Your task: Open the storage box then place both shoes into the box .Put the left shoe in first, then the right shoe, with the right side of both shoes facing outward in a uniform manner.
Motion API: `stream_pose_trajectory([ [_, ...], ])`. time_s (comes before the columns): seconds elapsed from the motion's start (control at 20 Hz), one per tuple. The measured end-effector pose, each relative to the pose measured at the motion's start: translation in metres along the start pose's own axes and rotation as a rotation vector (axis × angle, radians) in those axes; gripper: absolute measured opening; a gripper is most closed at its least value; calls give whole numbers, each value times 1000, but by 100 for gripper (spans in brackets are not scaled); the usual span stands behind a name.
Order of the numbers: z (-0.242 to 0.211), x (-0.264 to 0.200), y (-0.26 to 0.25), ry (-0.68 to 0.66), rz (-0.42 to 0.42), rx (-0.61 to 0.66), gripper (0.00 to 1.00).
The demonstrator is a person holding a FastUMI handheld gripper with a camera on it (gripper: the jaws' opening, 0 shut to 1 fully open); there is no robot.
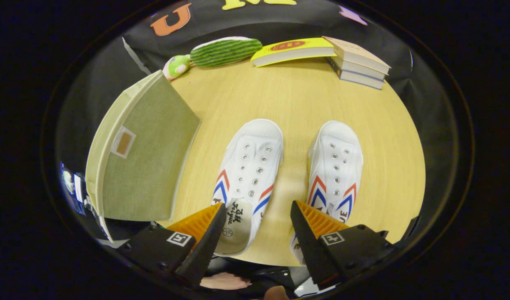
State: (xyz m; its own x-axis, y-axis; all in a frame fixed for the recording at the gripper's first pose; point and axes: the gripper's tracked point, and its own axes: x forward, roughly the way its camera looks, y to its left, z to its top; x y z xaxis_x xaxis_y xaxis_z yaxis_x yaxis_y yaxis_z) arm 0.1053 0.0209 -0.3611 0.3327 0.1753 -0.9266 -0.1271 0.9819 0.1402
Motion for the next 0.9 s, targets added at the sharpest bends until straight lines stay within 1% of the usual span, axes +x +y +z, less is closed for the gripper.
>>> stream_pose_trajectory([
  [0.2,0,24,-2,32,19,40,93],
  [0.25,-2,28,3,48,49,53,91],
  [0.3,-3,32,6,54,71,72,86],
  [0.35,-2,36,10,55,99,85,83],
  [0.4,-3,36,16,61,128,103,73],
  [0.45,-3,36,16,53,125,107,65],
  [0.5,-4,34,14,55,123,98,54],
  [0.6,-4,36,15,43,129,99,45],
  [0.65,-3,36,14,37,135,110,43],
  [0.7,-3,36,13,33,143,124,37],
  [0.75,-3,36,12,29,154,140,34],
  [0.8,-3,36,11,27,169,164,27],
  [0.85,-3,37,10,30,186,187,23],
  [0.9,-3,36,11,30,201,212,17],
])
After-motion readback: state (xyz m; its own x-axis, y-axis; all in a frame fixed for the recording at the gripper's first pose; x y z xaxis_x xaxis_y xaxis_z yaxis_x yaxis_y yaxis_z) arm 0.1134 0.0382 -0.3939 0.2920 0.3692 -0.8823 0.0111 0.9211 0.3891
